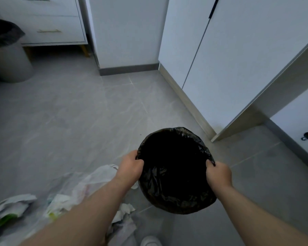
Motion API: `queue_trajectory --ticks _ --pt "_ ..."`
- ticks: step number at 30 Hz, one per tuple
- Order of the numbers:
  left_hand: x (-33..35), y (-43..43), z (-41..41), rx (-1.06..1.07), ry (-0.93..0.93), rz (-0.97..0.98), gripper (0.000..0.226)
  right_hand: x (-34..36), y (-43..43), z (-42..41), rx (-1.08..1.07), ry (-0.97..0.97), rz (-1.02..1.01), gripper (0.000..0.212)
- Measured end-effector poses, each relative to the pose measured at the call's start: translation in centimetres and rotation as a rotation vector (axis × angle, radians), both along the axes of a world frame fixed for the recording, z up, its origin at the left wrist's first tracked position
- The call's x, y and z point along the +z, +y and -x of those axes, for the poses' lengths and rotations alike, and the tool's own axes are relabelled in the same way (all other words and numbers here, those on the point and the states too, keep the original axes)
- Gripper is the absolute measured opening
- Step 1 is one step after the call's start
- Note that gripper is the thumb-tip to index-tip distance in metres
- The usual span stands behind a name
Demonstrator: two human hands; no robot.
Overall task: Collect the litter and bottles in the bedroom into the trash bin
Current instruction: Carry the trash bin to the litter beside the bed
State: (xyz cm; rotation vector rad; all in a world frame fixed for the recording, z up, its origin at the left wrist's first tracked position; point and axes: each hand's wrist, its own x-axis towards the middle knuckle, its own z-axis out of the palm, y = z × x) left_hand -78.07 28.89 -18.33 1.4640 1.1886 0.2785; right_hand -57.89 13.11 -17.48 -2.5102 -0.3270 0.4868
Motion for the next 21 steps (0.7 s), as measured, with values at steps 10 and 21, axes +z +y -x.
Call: queue_trajectory --ticks 10,21 --pt "0.9 -1.1 0.1 -0.074 -0.006 0.029 0.018 -0.3 -0.8 -0.4 -0.024 0.068 -0.005 0.029" --pt "5.2 4.1 15.6 0.314 -0.098 -0.104 0.018 8.8 9.5 8.3 0.383 -0.361 -0.314 0.051"
